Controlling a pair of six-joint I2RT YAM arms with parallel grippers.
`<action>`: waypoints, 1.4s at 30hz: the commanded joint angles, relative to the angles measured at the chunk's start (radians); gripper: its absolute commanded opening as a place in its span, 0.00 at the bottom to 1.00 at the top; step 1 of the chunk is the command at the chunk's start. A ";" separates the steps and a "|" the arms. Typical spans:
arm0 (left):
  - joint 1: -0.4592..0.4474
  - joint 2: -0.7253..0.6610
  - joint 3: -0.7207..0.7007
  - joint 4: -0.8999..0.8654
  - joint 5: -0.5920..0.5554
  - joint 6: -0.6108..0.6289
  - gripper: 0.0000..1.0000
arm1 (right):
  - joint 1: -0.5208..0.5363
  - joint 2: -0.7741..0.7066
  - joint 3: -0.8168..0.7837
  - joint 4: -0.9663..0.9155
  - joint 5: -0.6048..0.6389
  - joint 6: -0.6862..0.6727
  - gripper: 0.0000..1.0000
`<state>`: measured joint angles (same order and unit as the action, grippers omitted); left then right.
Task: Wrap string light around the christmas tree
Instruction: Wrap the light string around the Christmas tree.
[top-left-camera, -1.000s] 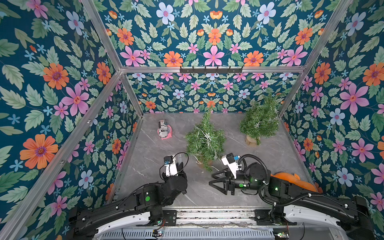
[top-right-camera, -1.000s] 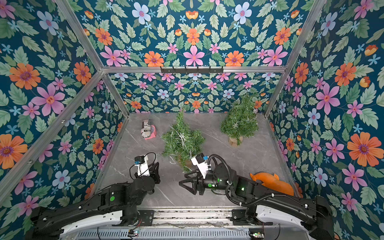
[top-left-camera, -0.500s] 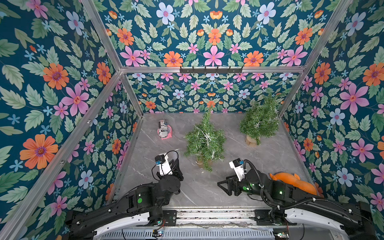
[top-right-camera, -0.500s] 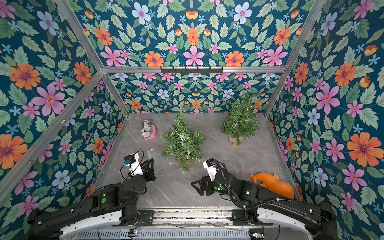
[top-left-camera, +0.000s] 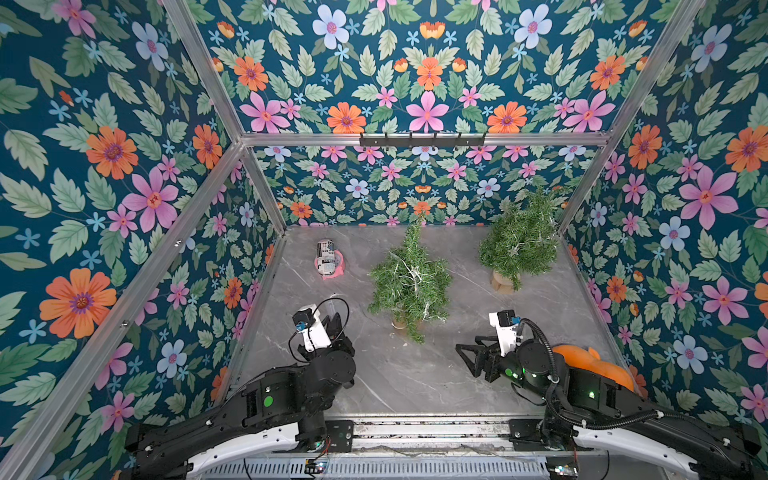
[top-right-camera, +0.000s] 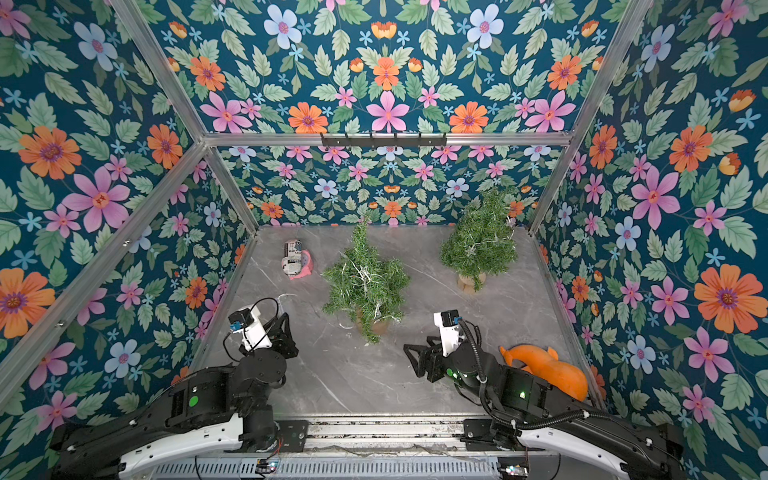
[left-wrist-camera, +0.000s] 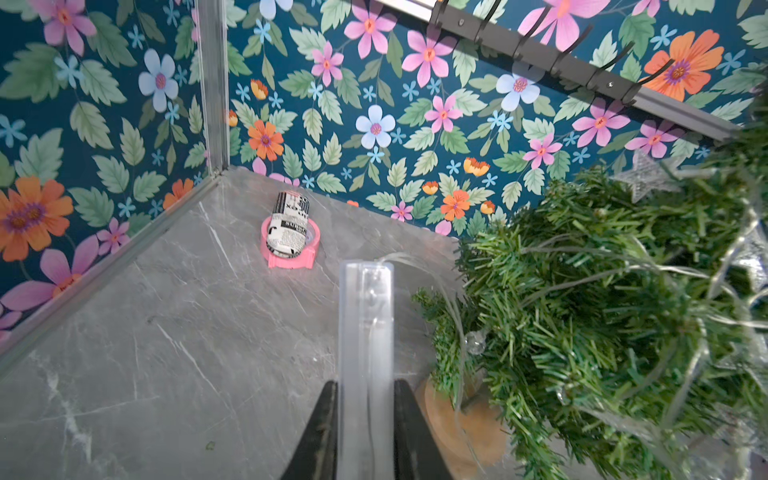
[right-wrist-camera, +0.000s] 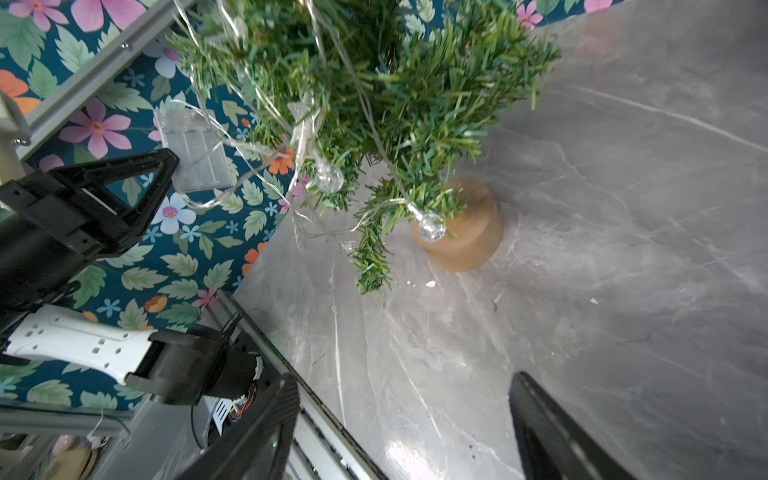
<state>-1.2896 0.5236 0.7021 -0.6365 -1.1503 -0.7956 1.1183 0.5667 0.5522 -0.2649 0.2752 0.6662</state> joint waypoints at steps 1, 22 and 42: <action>0.010 0.009 0.023 0.134 -0.039 0.197 0.00 | 0.001 -0.017 0.015 -0.008 0.098 -0.042 0.80; 0.776 0.585 0.423 0.335 0.775 0.476 0.00 | 0.002 0.027 0.074 0.006 0.122 -0.091 0.79; 0.909 0.969 0.509 0.621 1.328 0.664 0.00 | 0.001 0.066 0.068 0.022 0.146 -0.112 0.79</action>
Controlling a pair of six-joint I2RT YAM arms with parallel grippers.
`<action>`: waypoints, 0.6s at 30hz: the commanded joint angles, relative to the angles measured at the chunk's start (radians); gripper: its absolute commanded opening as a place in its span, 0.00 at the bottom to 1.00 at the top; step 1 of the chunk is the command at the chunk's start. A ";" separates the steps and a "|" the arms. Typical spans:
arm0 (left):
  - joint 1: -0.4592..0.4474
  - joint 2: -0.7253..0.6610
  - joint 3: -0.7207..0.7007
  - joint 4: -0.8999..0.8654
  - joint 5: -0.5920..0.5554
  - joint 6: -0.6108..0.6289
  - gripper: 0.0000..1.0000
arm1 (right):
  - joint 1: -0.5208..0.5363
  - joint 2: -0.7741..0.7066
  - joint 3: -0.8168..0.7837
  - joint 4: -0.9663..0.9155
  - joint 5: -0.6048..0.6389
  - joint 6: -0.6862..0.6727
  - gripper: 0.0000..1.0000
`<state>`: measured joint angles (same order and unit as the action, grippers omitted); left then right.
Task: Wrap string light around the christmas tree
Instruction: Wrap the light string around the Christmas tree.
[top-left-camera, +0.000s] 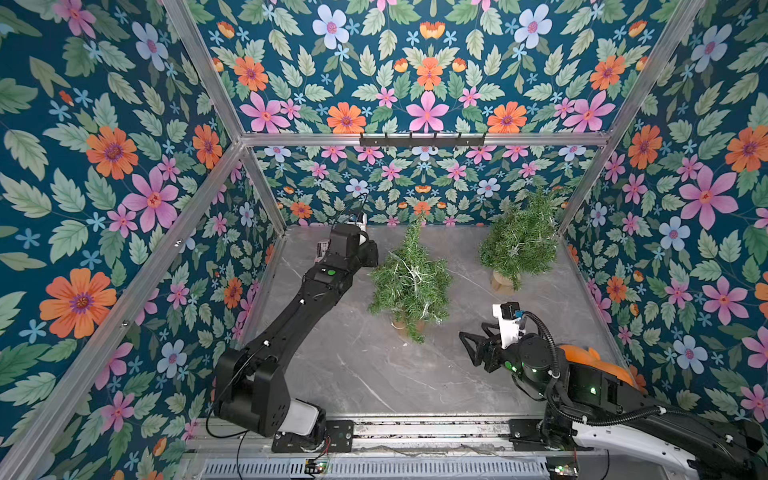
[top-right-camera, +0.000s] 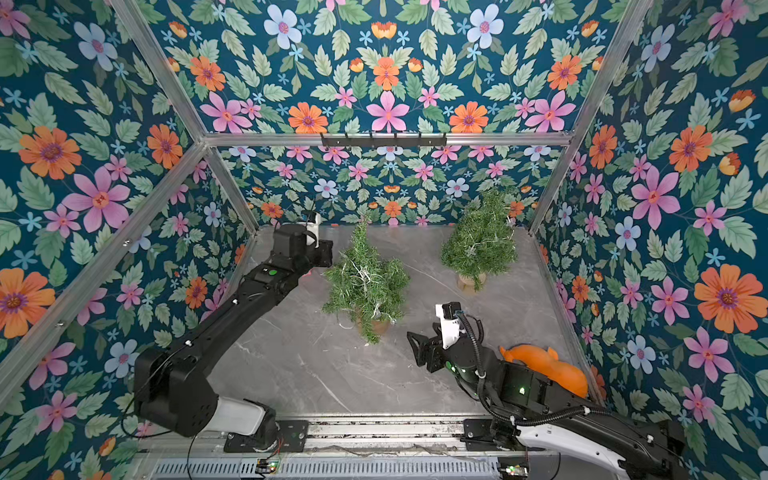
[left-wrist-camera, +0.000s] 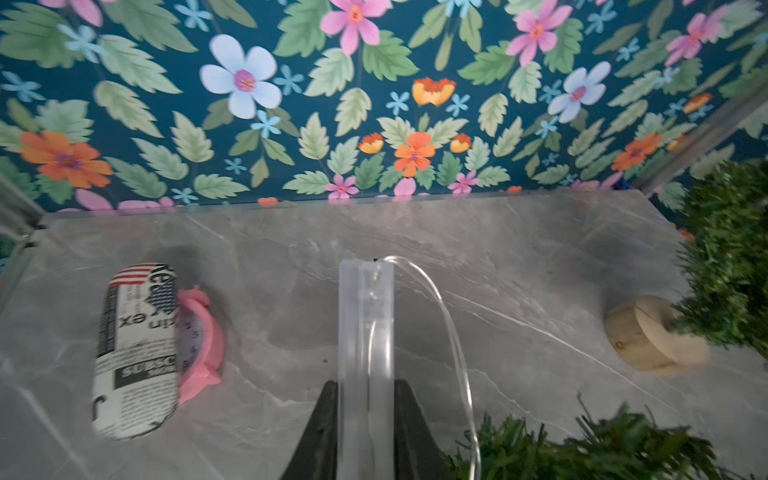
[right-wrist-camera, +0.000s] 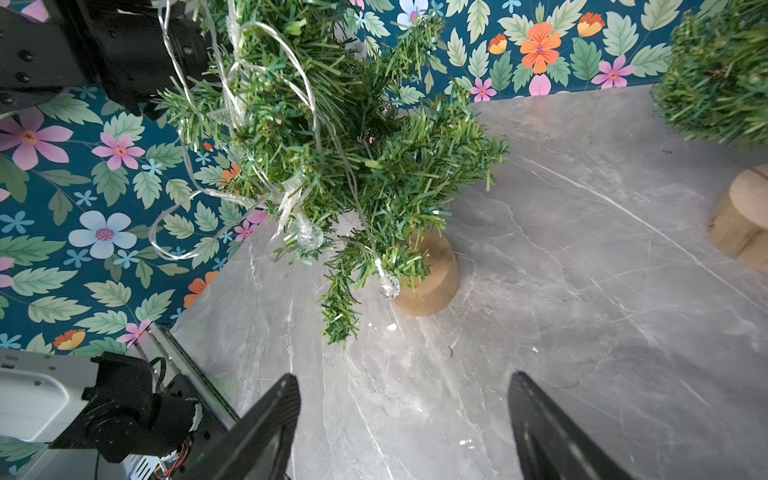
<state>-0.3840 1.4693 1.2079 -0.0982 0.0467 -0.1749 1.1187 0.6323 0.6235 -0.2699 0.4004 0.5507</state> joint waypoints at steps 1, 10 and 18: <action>0.005 0.043 0.007 0.092 0.173 0.056 0.00 | 0.001 0.000 -0.006 0.030 0.019 0.003 0.79; 0.011 0.214 0.034 0.127 0.366 0.120 0.00 | 0.001 0.004 -0.025 0.060 0.016 0.003 0.80; 0.014 0.230 -0.001 0.141 0.430 0.121 0.12 | 0.000 -0.009 -0.051 0.095 0.003 0.014 0.80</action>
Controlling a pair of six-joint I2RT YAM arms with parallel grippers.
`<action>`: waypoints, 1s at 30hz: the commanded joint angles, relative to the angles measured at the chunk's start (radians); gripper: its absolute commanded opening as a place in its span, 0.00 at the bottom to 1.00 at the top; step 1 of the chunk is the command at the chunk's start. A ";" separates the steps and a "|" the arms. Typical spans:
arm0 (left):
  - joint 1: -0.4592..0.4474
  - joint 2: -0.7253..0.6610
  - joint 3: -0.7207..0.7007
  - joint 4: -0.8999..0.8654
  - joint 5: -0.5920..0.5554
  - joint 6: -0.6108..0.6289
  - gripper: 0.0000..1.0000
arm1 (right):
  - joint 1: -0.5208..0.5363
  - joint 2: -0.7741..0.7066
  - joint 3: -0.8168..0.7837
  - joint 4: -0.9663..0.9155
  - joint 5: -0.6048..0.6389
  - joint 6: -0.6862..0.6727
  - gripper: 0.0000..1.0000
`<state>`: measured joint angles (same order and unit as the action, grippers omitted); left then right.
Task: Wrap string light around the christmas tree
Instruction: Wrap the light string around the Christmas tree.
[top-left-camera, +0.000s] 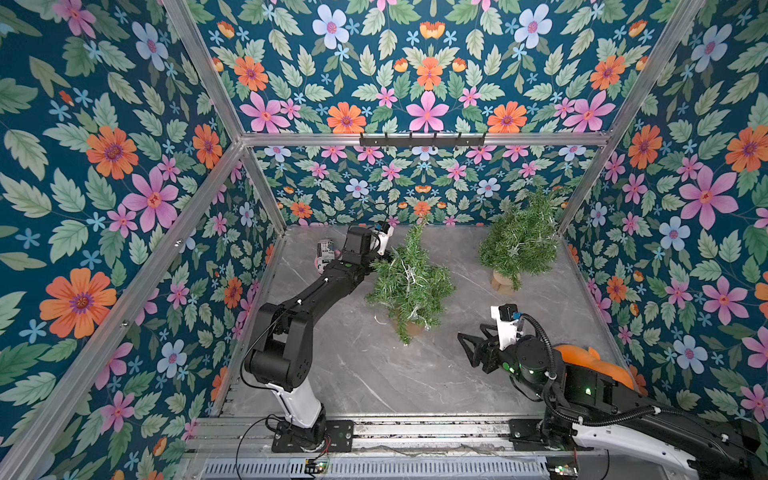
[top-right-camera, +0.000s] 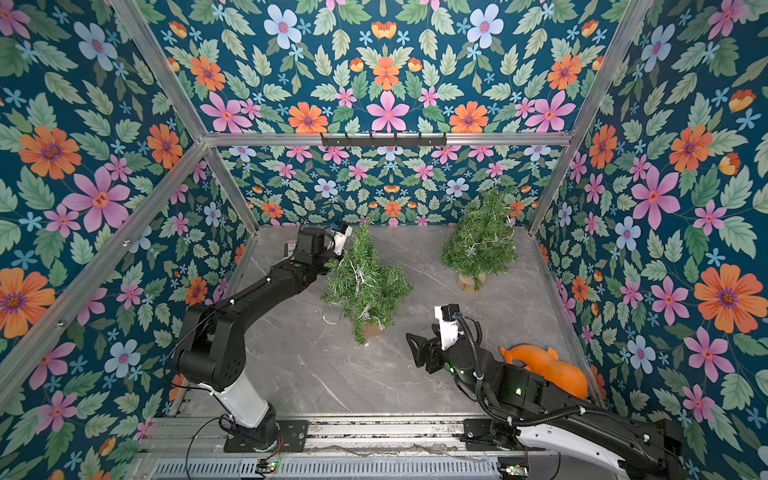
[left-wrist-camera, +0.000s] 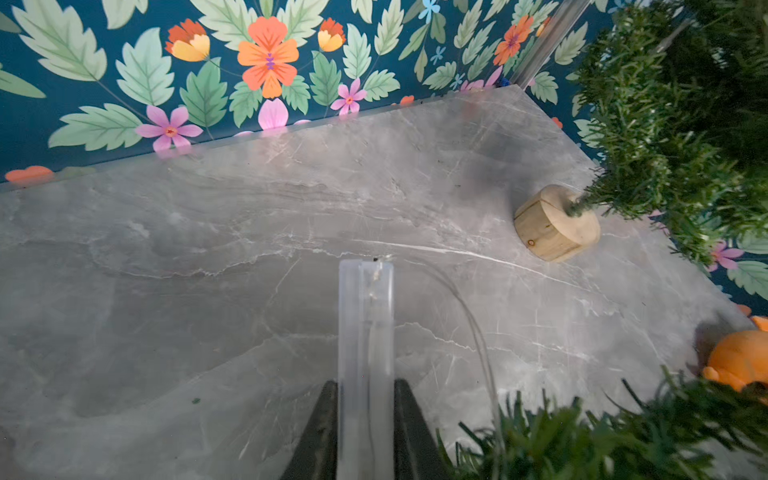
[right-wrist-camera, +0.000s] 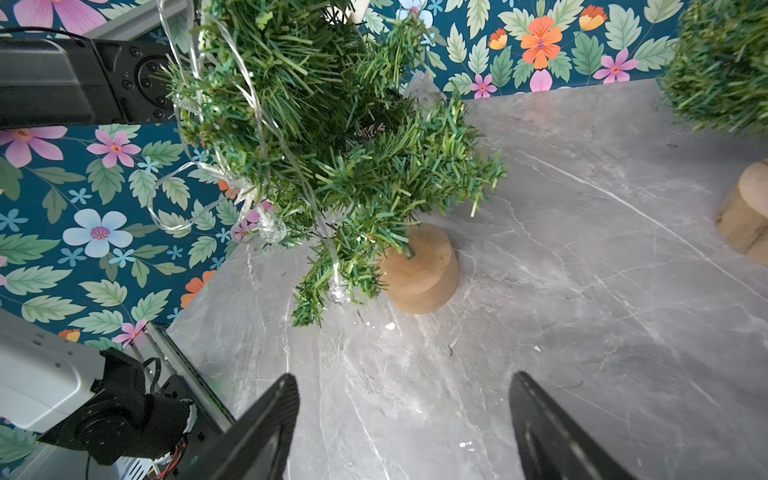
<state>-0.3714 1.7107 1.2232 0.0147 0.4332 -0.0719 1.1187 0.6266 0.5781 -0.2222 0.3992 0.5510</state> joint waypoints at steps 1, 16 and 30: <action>0.003 -0.018 -0.025 0.032 0.040 0.018 0.17 | 0.001 -0.003 -0.007 0.049 0.003 0.014 0.80; 0.018 -0.084 -0.030 -0.032 -0.112 0.050 0.78 | 0.001 -0.016 -0.021 0.056 0.004 0.027 0.80; 0.045 -0.388 -0.125 -0.018 -0.719 -0.017 0.99 | 0.001 -0.049 0.039 0.000 0.257 -0.130 0.80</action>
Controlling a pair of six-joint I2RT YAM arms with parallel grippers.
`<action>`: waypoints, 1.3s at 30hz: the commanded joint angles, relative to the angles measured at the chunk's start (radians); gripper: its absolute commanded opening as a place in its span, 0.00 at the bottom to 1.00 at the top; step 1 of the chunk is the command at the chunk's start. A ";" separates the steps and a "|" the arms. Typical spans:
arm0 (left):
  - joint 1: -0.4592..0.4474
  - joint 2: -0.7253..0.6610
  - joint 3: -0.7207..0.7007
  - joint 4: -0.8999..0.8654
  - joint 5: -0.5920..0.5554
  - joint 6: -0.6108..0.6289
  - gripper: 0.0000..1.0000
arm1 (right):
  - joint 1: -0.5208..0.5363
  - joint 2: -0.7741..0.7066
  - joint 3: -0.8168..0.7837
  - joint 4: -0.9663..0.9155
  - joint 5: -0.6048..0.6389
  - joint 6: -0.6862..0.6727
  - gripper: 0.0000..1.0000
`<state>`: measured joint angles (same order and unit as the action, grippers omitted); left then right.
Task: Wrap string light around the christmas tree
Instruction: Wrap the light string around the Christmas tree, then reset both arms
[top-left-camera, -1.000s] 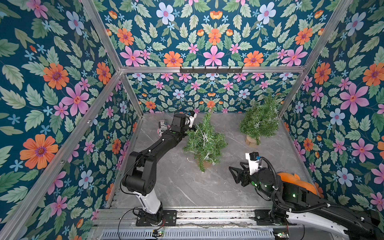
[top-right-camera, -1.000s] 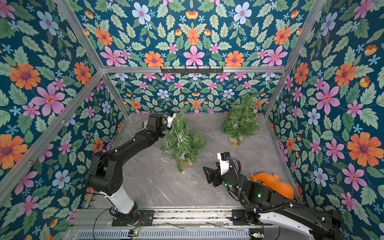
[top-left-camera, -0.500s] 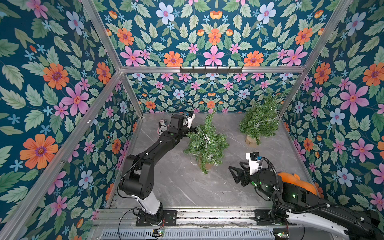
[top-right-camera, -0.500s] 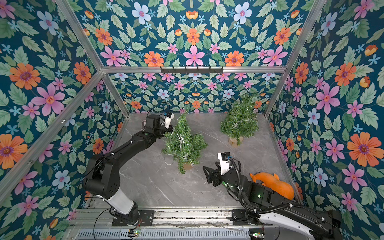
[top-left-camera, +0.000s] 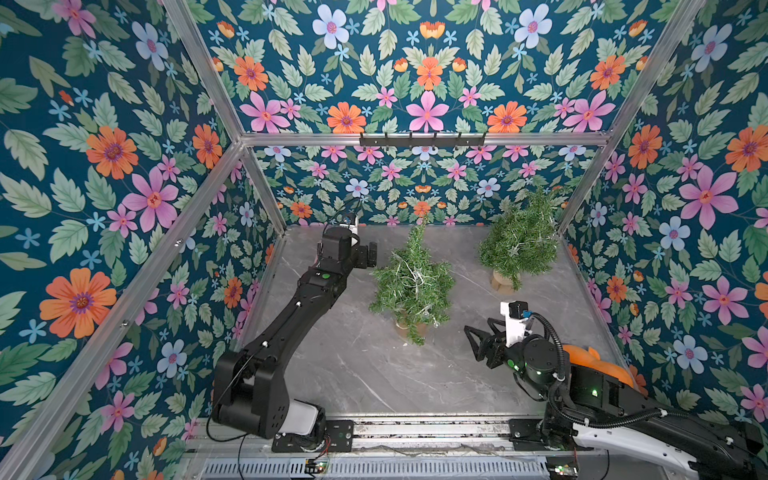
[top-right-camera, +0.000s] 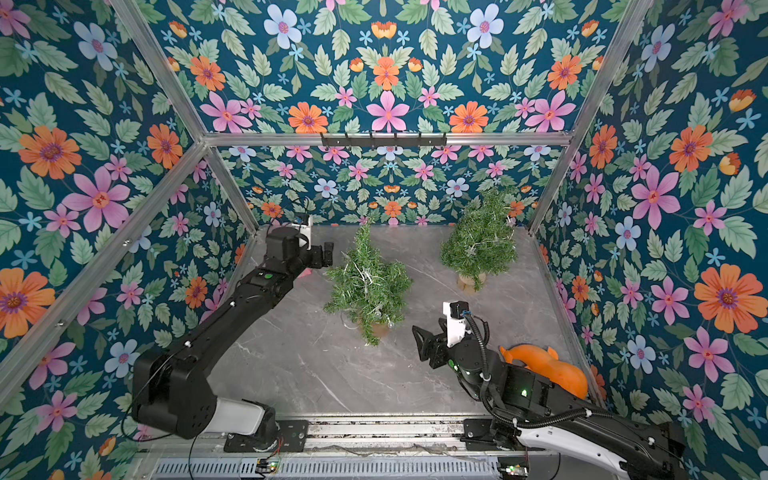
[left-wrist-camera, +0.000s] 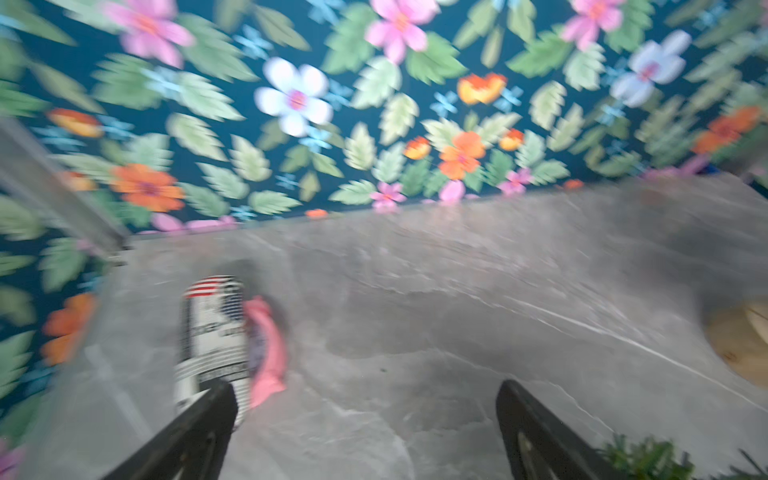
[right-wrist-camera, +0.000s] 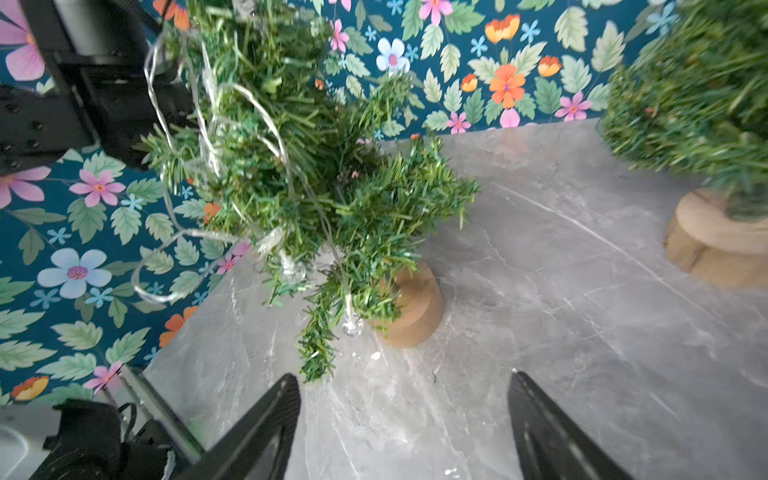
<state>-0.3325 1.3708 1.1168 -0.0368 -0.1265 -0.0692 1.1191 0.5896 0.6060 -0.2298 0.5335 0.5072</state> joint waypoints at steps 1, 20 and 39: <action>0.008 -0.082 -0.033 0.038 -0.182 -0.021 0.99 | 0.001 -0.020 0.011 0.026 0.153 -0.128 0.82; 0.038 -0.419 -0.925 0.710 -0.550 -0.085 0.99 | -0.751 -0.075 -0.440 0.634 -0.036 -0.491 0.99; 0.276 0.180 -0.921 1.375 -0.159 0.026 0.99 | -1.045 0.908 -0.378 1.396 -0.263 -0.506 1.00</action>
<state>-0.0803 1.4826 0.1982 1.1595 -0.3775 -0.0383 0.0734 1.4460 0.2298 0.9413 0.3077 0.0387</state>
